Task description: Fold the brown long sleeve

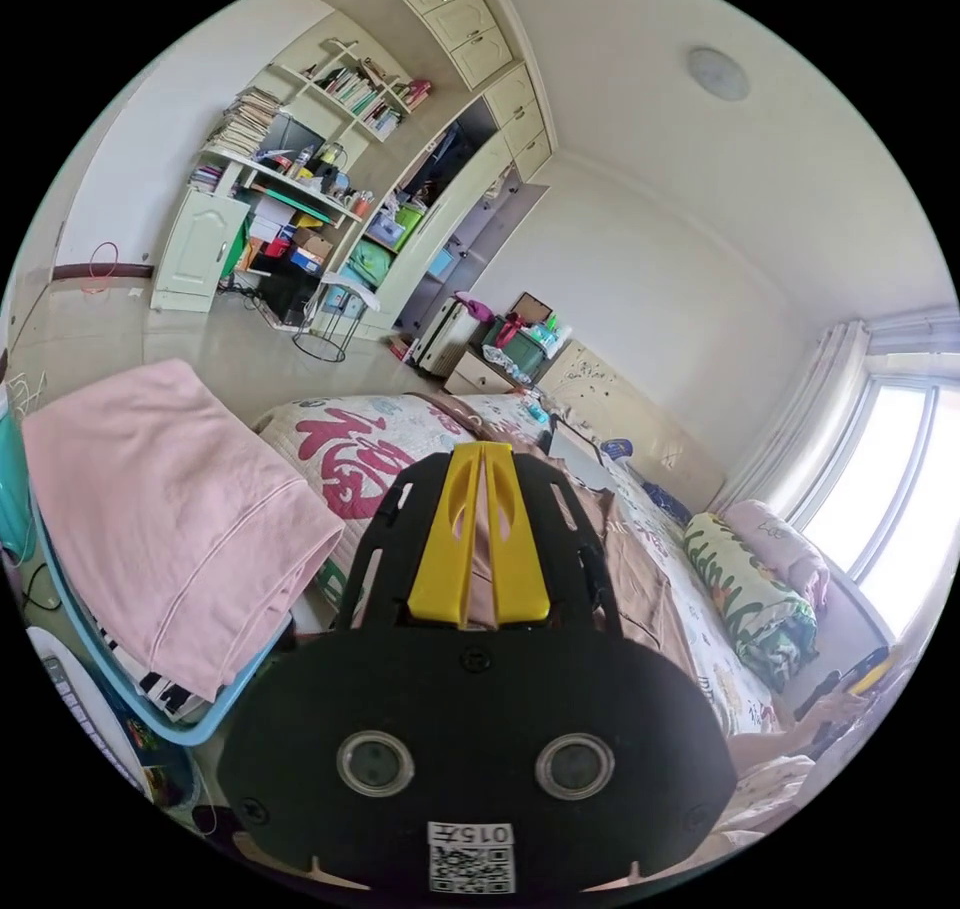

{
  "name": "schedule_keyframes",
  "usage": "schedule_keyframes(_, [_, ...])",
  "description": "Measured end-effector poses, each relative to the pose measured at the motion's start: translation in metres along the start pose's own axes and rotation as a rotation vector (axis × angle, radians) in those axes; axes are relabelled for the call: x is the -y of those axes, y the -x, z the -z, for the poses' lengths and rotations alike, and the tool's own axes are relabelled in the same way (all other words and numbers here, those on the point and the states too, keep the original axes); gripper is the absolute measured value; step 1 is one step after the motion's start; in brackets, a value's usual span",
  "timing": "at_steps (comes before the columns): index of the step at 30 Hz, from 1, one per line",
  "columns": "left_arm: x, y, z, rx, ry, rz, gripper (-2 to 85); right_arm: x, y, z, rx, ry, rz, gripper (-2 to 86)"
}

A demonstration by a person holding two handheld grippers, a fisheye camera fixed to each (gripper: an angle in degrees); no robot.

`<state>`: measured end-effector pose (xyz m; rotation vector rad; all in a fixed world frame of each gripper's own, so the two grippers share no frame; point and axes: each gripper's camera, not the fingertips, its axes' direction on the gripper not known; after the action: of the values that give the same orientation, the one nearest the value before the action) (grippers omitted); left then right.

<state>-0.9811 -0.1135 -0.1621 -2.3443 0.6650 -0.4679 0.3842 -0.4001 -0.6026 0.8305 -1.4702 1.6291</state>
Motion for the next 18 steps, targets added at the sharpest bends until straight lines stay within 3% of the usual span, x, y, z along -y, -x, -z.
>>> schedule_keyframes(6, [0.023,0.02,-0.078,-0.101,0.081,0.032,2.1,-0.001,-0.083,0.014,-0.028,0.124,-0.023,-0.5])
schedule_keyframes(8, [0.03,0.029,-0.106,-0.136,0.107,0.063,5.6,0.003,-0.117,0.023,-0.131,0.186,0.002,-0.5])
schedule_keyframes(11, [0.049,0.044,-0.156,-0.175,0.176,0.109,8.6,0.015,-0.182,0.062,-0.481,0.183,0.041,-0.5])
schedule_keyframes(15, [0.089,0.059,-0.227,-0.124,0.213,0.159,11.7,0.034,-0.31,0.138,-0.707,0.187,-0.192,-0.5])
schedule_keyframes(18, [0.121,0.062,-0.285,-0.147,0.199,0.219,12.9,0.025,-0.393,0.213,-0.673,0.077,-0.435,-0.5])
